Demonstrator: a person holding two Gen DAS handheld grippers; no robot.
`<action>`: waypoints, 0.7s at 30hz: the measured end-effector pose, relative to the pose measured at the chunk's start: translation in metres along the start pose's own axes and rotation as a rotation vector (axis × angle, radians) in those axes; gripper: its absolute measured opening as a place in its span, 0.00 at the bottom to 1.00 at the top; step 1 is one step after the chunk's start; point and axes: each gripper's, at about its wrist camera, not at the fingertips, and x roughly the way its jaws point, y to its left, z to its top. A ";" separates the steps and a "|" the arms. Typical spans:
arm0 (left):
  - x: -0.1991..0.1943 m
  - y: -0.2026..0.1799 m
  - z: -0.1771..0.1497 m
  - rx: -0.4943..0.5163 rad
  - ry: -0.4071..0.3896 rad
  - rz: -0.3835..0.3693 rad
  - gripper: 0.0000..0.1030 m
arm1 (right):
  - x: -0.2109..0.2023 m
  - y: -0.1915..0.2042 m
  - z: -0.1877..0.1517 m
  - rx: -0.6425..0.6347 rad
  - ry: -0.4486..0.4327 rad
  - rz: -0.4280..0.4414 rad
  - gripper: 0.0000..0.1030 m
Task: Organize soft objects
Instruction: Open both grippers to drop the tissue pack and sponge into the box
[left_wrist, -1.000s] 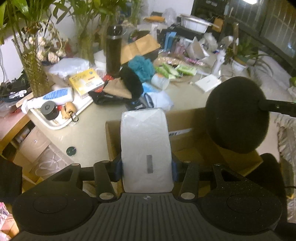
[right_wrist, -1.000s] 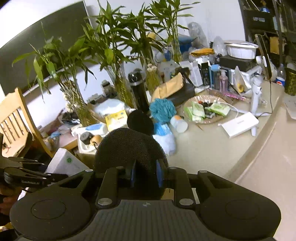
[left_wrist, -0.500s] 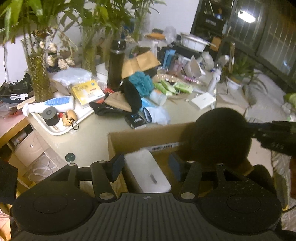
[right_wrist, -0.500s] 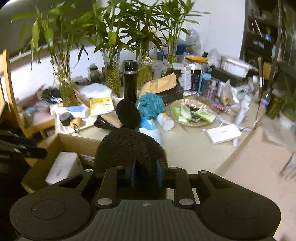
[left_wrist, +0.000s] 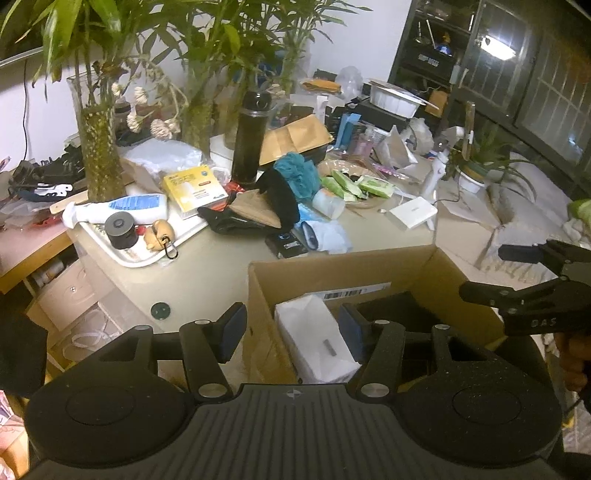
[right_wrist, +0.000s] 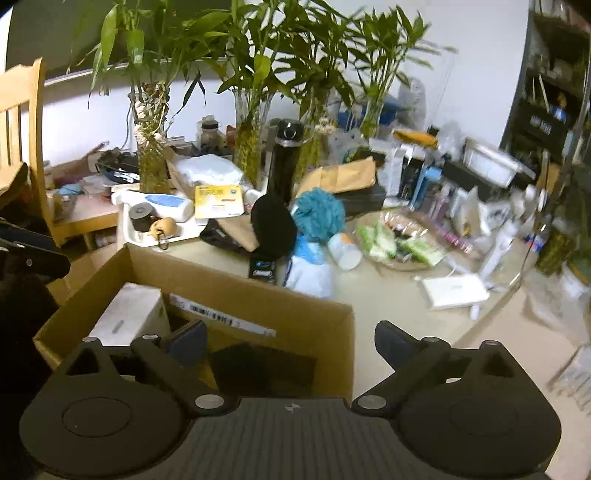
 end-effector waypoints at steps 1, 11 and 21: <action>-0.001 0.002 -0.001 0.000 0.001 0.001 0.53 | 0.000 -0.003 -0.001 0.022 0.007 0.018 0.98; 0.001 0.006 -0.012 0.020 0.040 0.014 0.53 | -0.001 -0.033 -0.023 0.170 0.053 0.129 1.00; 0.005 0.008 -0.020 0.037 0.059 0.005 0.53 | -0.001 -0.049 -0.035 0.232 0.071 0.142 1.00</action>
